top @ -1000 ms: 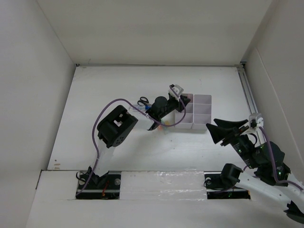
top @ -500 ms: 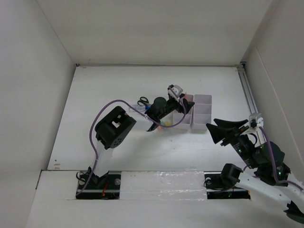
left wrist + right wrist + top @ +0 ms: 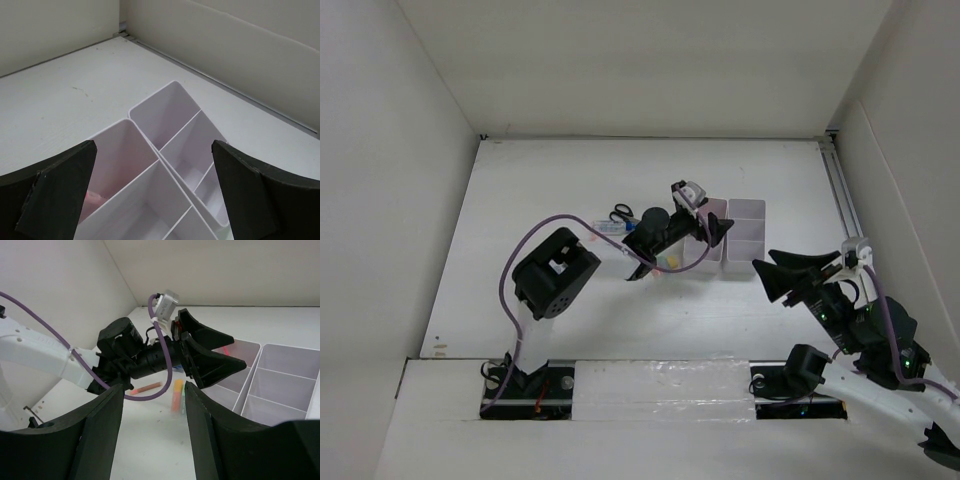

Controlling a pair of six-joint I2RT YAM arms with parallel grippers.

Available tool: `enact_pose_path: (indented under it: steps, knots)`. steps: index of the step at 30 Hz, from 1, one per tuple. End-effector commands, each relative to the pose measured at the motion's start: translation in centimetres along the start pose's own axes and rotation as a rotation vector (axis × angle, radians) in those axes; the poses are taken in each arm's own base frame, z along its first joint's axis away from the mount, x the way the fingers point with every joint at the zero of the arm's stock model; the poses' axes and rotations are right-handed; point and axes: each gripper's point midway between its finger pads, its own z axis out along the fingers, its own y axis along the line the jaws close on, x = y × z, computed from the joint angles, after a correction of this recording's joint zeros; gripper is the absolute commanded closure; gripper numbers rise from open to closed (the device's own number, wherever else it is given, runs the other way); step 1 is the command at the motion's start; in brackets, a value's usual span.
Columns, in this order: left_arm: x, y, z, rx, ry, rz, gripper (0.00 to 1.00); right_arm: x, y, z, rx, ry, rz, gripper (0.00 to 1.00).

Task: Sort the stationery into containers
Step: Place the stationery into the container, then grab a piece of stationery with the left arm

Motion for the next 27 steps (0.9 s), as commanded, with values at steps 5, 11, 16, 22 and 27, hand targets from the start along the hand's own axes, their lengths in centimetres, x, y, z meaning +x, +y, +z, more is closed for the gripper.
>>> enact_pose_path:
  steps: [5, 11, 16, 22, 27]
  knots:
    - [-6.5, -2.2, -0.9, 0.019, -0.146, 0.034, 0.01, -0.3, 0.2, 0.4, 0.0, -0.018, 0.012, 0.43]
    - [-8.2, -1.2, -1.8, -0.055, -0.164, 0.047, 0.01, -0.2, 0.3, 0.3, -0.009, -0.016, 0.011, 0.43]
    - [-9.5, -0.2, -3.2, -0.173, -0.163, 0.045, 0.01, -0.2, 0.3, 0.3, -0.009, -0.016, 0.011, 0.43]
    - [-14.4, 4.5, -9.6, -0.872, -0.132, 0.133, 0.01, -0.5, 0.5, 0.6, -0.012, -0.025, 0.016, 0.43]
    - [-16.2, 5.3, -17.8, -1.098, -0.197, 0.174, 0.01, -0.4, 0.7, 1.1, -0.014, -0.032, 0.007, 0.43]
